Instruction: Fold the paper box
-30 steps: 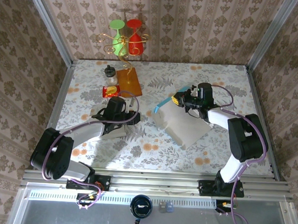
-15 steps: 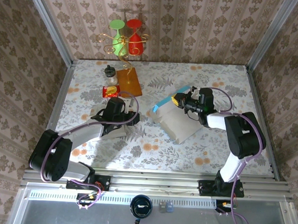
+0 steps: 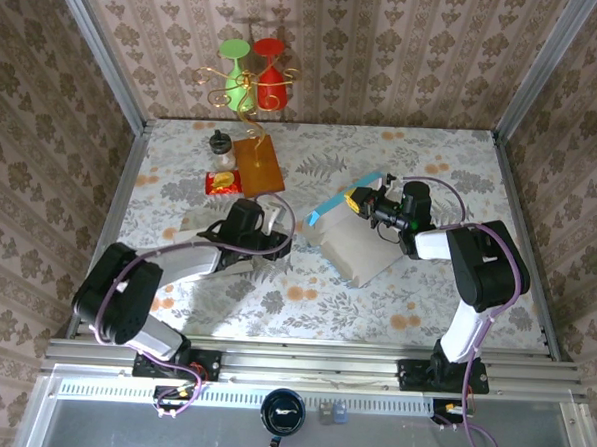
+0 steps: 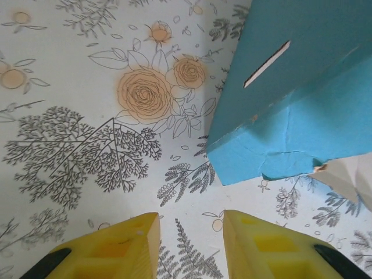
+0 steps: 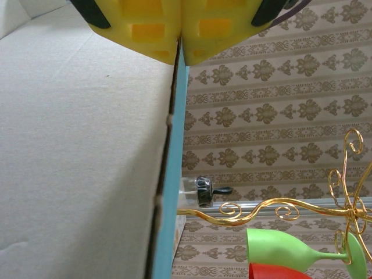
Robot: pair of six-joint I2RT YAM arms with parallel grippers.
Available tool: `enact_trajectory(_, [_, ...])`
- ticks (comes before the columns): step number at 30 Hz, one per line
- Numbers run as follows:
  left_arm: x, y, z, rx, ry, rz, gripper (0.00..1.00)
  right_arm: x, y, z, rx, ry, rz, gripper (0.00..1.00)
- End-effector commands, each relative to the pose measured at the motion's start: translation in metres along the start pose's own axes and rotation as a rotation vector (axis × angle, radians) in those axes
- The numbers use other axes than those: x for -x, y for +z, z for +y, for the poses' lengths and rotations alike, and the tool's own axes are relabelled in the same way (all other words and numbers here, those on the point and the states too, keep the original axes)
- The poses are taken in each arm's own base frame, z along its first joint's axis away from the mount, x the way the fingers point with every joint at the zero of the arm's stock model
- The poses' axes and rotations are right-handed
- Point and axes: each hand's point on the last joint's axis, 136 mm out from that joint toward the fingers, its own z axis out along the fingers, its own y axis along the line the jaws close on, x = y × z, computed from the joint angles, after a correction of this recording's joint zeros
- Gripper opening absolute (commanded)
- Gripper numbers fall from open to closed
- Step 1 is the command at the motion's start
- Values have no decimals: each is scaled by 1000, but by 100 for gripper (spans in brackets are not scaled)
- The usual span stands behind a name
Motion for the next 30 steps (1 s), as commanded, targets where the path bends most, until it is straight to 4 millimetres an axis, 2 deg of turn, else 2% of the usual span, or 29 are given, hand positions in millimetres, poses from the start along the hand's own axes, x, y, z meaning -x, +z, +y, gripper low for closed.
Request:
enact_trajectory(1, [28, 4, -15, -60, 129, -63, 34, -6, -1, -33, -95, 58, 26, 0])
enact_trajectory(7, [38, 16, -23, -112, 189, -66, 35, -7, -1, -34, -104, 62, 32, 0])
enact_trajectory(15, [37, 26, -44, -183, 243, -48, 35, -7, 1, -33, -104, 64, 35, 0])
enact_trajectory(21, [42, 32, -42, -162, 237, -48, 35, -7, 3, -27, -94, 59, 36, 0])
enact_trajectory(30, [49, 37, -48, -173, 244, -49, 25, -9, 4, -27, -92, 63, 40, 0])
